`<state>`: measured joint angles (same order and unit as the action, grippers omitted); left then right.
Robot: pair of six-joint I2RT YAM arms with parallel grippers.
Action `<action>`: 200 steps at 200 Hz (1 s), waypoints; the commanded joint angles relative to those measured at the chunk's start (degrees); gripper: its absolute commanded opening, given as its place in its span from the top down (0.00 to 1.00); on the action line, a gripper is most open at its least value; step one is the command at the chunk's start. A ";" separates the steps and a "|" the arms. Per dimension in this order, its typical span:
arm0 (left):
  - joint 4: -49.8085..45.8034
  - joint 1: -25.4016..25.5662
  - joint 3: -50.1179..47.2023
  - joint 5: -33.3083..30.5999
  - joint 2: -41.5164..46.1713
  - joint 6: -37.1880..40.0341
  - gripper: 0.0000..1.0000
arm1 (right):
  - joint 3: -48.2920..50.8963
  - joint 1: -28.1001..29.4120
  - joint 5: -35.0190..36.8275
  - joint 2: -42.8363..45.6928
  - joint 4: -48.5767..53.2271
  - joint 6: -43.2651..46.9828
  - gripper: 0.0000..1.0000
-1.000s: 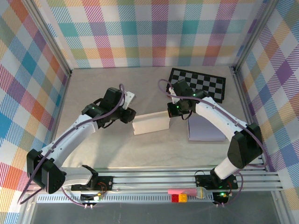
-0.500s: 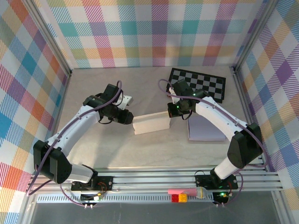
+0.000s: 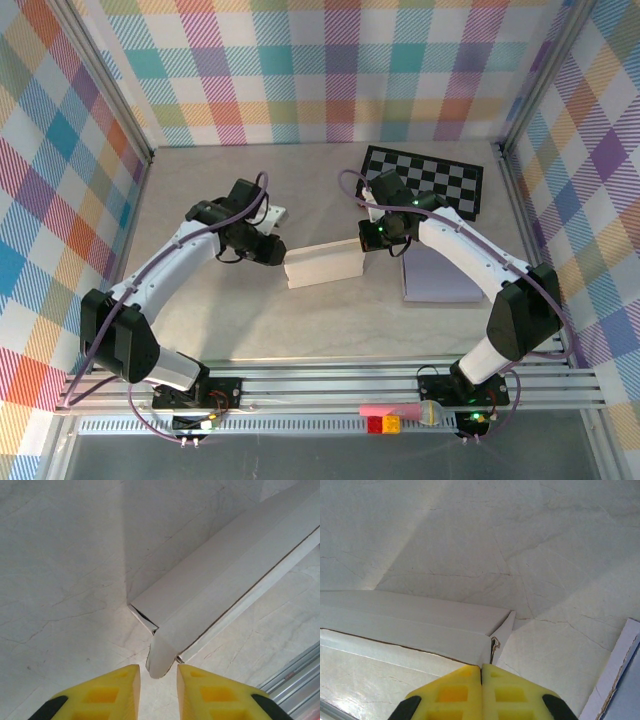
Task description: Fold the paper box
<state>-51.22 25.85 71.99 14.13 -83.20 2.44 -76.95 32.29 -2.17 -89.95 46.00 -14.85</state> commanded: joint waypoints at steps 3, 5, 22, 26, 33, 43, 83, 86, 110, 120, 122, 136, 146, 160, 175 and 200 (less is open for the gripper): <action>-0.28 0.50 1.74 -0.79 -0.95 0.64 0.77 | -1.62 0.35 -0.88 -0.51 1.23 -0.91 1.00; -0.28 0.56 1.75 -0.86 -1.03 0.64 0.77 | -1.56 0.37 -0.93 -0.54 1.21 -0.93 1.00; -0.10 0.75 2.06 -0.89 -1.52 0.73 0.78 | -1.54 0.38 -0.96 -0.55 1.20 -0.97 1.00; -0.10 0.76 2.10 -0.94 -1.68 0.82 0.78 | -1.53 0.38 -0.99 -0.52 1.20 -0.97 1.00; -0.06 0.91 2.19 -1.03 -1.83 0.90 0.78 | -1.50 0.33 -0.98 -0.53 1.19 -1.02 1.00; -0.08 1.00 2.24 -0.99 -2.03 0.99 0.79 | -1.53 0.39 -0.98 -0.66 1.18 -1.02 1.00; 0.16 1.22 2.15 -1.43 -2.32 1.09 0.84 | -1.48 0.34 -1.08 -0.61 1.11 -1.02 1.00; 0.25 1.27 2.14 -1.47 -2.32 1.08 0.84 | -1.53 0.39 -1.08 -0.62 1.11 -1.02 1.00; 0.25 1.38 2.36 -1.40 -2.66 0.75 0.88 | -1.54 0.39 -1.10 -0.57 1.11 -1.14 1.00; 0.29 1.40 2.41 -1.24 -2.82 0.58 0.90 | -1.51 0.32 -1.16 -0.57 1.11 -1.10 1.00; 0.28 1.38 2.45 -1.17 -2.84 0.49 0.90 | -1.49 0.36 -1.03 -0.57 1.07 -1.13 1.00; 0.33 1.57 2.45 -1.39 -3.15 0.10 0.92 | -1.45 0.40 -1.14 -0.56 1.11 -1.15 1.00; 0.36 1.63 2.55 -1.36 -3.37 -0.23 0.93 | -1.45 0.39 -1.15 -0.51 1.11 -1.21 1.00; 0.46 1.80 2.69 -1.30 -3.63 -1.11 0.95 | -1.34 0.39 -1.14 -0.52 0.98 -1.30 1.00; 0.60 1.92 3.08 -0.94 -3.97 -2.63 0.97 | -1.35 0.39 -1.16 -0.44 0.94 -1.45 1.00; -0.02 2.17 4.03 -0.17 -4.60 -6.59 0.99 | -1.15 0.37 -1.24 -0.40 0.78 -1.85 1.00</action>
<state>-50.76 27.05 74.24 12.78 -86.59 0.14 -76.95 32.32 -2.46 -89.95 45.98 -15.88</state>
